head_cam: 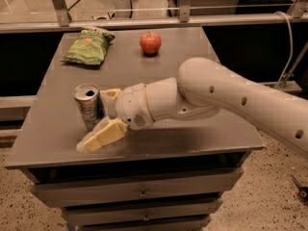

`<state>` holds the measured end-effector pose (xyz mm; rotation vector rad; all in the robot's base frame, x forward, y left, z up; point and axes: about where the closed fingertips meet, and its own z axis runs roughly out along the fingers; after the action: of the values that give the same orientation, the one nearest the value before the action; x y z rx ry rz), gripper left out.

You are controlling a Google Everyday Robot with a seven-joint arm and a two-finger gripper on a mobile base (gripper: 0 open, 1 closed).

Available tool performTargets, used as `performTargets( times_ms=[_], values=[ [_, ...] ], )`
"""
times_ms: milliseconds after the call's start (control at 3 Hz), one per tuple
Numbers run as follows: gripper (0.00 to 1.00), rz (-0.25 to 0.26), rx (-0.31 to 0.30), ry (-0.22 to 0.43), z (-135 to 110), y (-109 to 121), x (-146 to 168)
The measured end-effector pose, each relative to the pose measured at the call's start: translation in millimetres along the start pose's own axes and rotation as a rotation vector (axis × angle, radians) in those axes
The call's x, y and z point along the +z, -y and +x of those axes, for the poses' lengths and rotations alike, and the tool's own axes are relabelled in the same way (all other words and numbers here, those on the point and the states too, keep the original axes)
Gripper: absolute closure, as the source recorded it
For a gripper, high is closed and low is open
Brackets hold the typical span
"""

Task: Move redbull can near apple

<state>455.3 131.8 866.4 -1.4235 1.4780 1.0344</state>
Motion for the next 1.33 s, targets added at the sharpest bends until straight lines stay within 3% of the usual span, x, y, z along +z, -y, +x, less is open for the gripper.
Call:
performTargets(
  times_ms=[667, 1000, 1333],
  values=[
    [0.64, 0.033, 0.060, 0.053, -1, 8, 4],
    [0.87, 0.081, 0.050, 0.048, 0, 28, -21],
    [1.00, 0.151, 0.028, 0.060, -12, 58, -74]
  ],
)
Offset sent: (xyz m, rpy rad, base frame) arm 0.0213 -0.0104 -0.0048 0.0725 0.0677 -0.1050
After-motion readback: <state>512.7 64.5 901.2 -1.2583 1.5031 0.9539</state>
